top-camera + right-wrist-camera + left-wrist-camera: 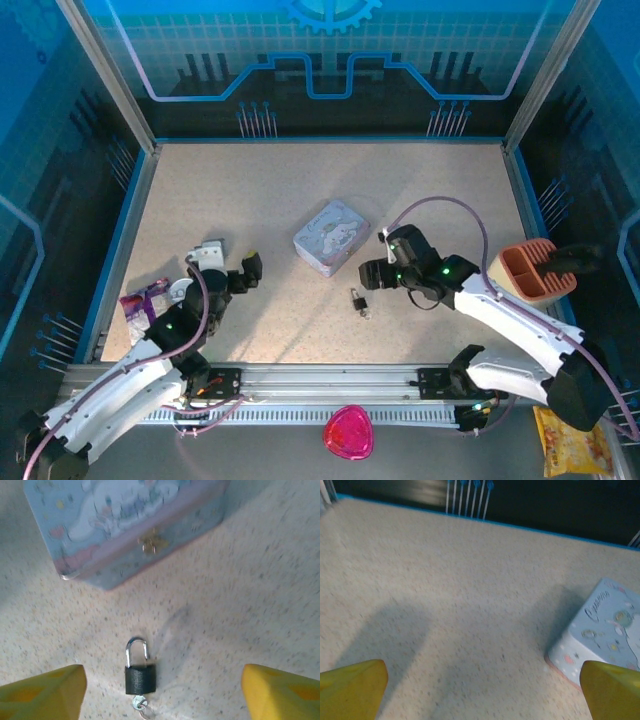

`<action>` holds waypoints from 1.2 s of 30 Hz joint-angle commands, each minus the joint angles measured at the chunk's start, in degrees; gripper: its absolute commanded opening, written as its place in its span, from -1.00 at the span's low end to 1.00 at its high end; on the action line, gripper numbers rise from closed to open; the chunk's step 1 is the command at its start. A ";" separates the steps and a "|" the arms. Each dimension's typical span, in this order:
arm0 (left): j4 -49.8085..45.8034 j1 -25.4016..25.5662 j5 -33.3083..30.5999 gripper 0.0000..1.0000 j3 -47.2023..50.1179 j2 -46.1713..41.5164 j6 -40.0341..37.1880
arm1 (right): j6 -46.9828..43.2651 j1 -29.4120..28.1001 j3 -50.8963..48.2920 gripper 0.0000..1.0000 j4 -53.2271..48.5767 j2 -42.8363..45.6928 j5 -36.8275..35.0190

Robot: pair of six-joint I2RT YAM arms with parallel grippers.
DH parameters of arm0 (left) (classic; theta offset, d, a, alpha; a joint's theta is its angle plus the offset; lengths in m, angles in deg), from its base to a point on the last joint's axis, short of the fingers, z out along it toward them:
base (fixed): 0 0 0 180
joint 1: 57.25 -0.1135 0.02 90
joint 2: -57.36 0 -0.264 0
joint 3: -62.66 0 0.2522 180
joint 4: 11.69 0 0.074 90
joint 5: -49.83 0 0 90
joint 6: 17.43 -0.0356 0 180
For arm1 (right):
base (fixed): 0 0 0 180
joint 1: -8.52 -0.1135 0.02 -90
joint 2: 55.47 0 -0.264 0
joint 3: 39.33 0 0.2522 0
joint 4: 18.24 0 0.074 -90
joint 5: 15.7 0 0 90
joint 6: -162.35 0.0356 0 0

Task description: Unlock a padlock with a key

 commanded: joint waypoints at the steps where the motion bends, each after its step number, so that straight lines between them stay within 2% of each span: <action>1: 12.25 -0.58 -7.19 0.98 0.94 2.13 -11.39 | -6.09 1.21 3.84 0.76 -0.71 1.54 -5.67; 3: 17.15 -1.04 -8.41 0.99 0.93 4.94 -15.29 | -8.71 1.83 4.23 0.80 1.40 2.02 -8.21; 6: 23.35 -2.86 -8.30 0.98 0.62 10.24 -19.15 | -14.37 2.27 4.05 0.98 7.28 3.18 -11.09; 10: 25.46 -7.63 -7.77 0.99 -1.83 18.34 -19.61 | -24.12 2.83 -0.85 0.99 19.57 5.03 -15.06; 13: 25.05 -13.60 -4.19 0.99 -3.88 24.19 -16.17 | -30.29 5.68 -8.71 0.99 33.81 4.87 -15.87; 15: 23.23 -17.95 0.88 0.99 -5.42 27.39 -12.81 | -32.02 7.84 -13.42 0.99 41.98 3.98 -15.27; 17: 23.97 -20.78 5.82 0.99 -6.22 30.52 -12.46 | -32.30 9.95 -15.69 0.99 45.23 2.99 -15.57; 21: 27.90 -23.29 8.39 0.99 -6.34 35.77 -12.90 | -34.72 13.24 -19.52 0.99 51.82 1.02 -16.26; 24: 38.73 -24.68 9.32 0.99 -2.73 39.92 -14.18 | -35.38 16.42 -22.47 0.99 57.46 -1.37 -14.85; 28: 57.83 -25.27 13.29 0.98 2.29 46.93 -21.63 | -33.32 21.01 -25.48 0.99 65.54 -5.86 -12.94; 33: 70.42 -27.62 20.19 0.98 4.46 55.36 -21.92 | -34.04 23.58 -26.76 0.99 74.85 -12.25 -11.78; 36: 76.09 -28.94 21.24 0.98 4.85 59.86 -21.32 | -33.95 25.11 -27.34 0.99 79.68 -15.41 -9.45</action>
